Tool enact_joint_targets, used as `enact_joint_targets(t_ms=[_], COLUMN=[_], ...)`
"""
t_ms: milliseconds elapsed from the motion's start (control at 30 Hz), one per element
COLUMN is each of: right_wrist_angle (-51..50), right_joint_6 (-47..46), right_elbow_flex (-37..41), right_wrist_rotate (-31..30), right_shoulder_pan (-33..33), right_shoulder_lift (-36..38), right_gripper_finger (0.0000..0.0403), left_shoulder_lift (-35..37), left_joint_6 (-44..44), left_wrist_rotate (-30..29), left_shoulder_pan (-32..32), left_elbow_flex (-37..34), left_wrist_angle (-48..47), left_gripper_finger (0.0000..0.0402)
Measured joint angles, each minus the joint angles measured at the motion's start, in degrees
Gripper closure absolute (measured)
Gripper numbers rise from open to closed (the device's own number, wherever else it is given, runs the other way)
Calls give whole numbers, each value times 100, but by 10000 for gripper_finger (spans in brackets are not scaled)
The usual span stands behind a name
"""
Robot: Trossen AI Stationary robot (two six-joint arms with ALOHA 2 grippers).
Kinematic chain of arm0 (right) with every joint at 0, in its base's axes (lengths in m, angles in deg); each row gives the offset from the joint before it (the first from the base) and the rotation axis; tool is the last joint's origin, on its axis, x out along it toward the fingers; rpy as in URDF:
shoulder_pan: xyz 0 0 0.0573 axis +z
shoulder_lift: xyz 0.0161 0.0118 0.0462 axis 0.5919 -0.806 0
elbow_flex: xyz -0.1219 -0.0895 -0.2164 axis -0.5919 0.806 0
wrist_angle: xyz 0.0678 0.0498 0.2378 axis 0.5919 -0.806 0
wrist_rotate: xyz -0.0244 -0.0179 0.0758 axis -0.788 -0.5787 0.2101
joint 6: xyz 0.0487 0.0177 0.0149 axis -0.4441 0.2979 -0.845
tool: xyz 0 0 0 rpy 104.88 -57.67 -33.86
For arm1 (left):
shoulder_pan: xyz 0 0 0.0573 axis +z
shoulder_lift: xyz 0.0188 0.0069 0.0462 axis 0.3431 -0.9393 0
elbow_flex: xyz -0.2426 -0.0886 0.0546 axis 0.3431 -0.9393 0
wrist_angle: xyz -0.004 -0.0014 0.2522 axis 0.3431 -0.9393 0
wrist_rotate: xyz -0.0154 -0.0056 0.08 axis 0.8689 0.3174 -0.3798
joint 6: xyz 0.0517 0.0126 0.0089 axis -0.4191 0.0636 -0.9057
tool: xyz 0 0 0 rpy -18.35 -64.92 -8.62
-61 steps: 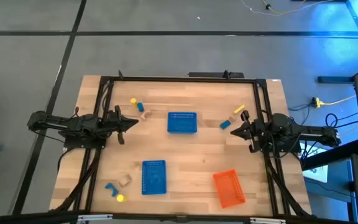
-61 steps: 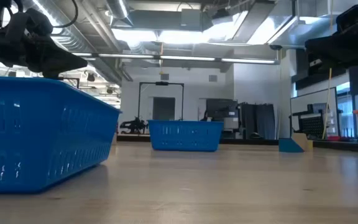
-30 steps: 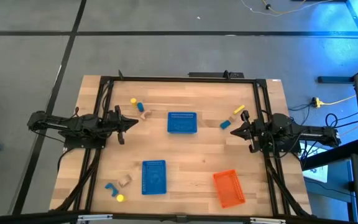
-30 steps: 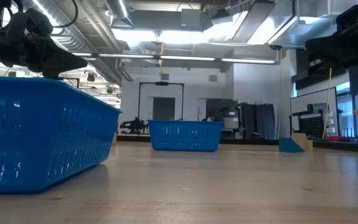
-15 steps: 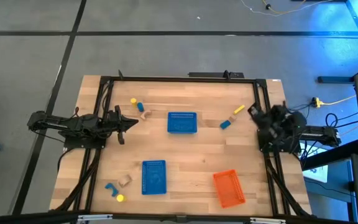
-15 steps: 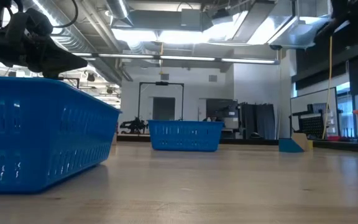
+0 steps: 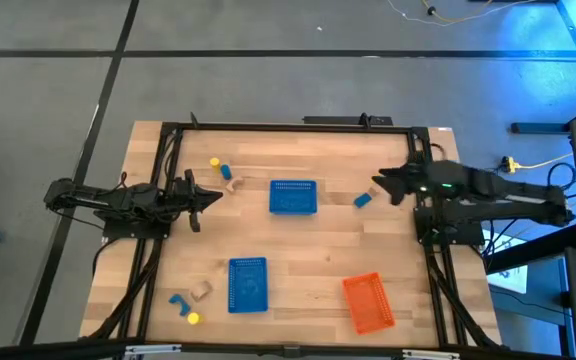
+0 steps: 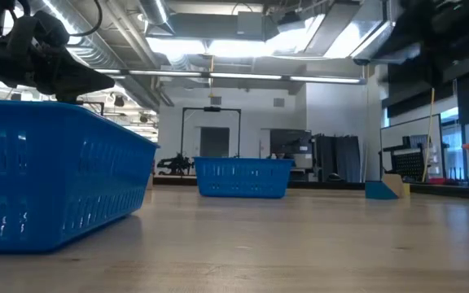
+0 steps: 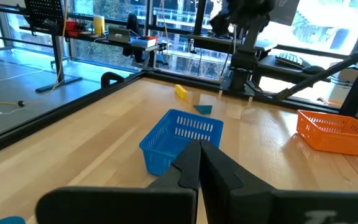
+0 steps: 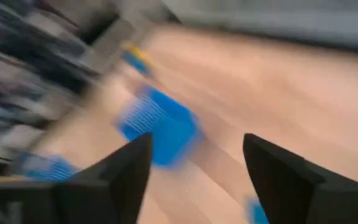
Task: Sort & place blocks by color
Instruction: Put the top right brown block into the top blue basket
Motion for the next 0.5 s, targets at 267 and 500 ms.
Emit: enact_joint_targets(t_ms=[267, 500], right_wrist_angle=[-1740, -1547], right_joint_6=[-557, 69], right_elbow_flex=[-691, -692], right_wrist_rotate=[672, 1123], right_shoulder_pan=[-719, -1383], right_shoulder_lift=[-2711, -4111], right_gripper_finger=[111, 111], left_shoulder_lift=[0, 0], left_joint_6=[0, 0], left_wrist_rotate=[0, 0], left_shoulder_pan=[2, 0], left_elbow_flex=[0, 0], left_wrist_angle=[4, 7], left_gripper_finger=[401, 401])
